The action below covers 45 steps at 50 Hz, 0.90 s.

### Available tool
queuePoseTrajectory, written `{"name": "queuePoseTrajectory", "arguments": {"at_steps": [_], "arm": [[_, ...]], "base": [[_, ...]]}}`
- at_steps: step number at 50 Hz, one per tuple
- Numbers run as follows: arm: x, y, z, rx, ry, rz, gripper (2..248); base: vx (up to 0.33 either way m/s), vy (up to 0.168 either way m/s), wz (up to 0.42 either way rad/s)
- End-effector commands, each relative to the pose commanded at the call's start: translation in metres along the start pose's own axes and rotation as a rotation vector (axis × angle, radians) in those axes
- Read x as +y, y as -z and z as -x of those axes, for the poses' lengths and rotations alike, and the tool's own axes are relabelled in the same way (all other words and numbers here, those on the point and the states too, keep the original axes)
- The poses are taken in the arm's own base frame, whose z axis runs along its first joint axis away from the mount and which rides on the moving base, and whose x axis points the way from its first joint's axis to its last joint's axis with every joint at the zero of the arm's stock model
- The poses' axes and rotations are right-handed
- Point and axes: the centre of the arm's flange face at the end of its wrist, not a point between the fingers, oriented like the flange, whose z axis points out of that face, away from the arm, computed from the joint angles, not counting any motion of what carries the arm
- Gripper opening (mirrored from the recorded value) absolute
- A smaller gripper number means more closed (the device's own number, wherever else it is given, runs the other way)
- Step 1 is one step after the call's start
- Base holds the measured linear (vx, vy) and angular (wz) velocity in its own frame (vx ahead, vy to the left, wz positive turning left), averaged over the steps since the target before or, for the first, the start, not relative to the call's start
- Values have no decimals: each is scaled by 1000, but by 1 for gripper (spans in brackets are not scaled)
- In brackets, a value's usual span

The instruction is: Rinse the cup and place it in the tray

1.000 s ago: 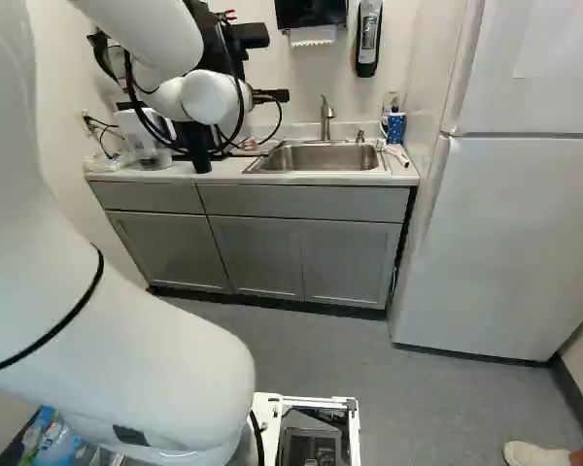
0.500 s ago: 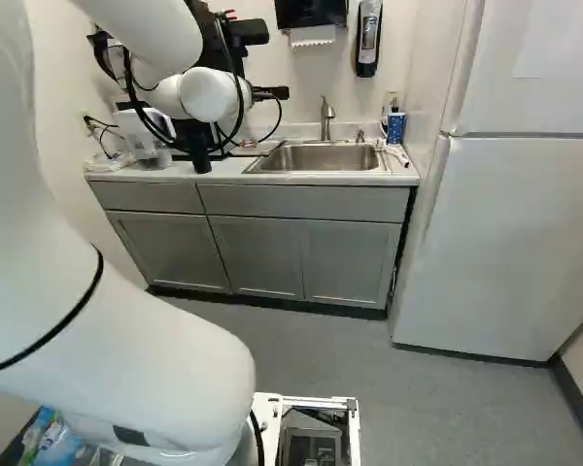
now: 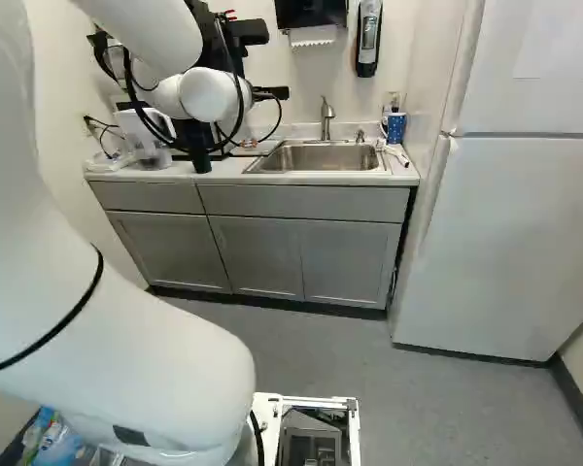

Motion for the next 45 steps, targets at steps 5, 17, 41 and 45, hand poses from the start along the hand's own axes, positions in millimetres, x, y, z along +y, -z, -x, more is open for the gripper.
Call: {"name": "queuePoseTrajectory", "arguments": {"at_steps": [5, 17, 41, 45], "arm": [[0, 0, 0, 0, 0, 0, 247], [0, 0, 0, 0, 0, 0, 247], [0, 0, 0, 0, 0, 0, 247], [0, 0, 0, 0, 0, 0, 247]], "base": [[0, 0, 0], [0, 0, 0], [4, -3, 1], [29, -23, -1]]}}
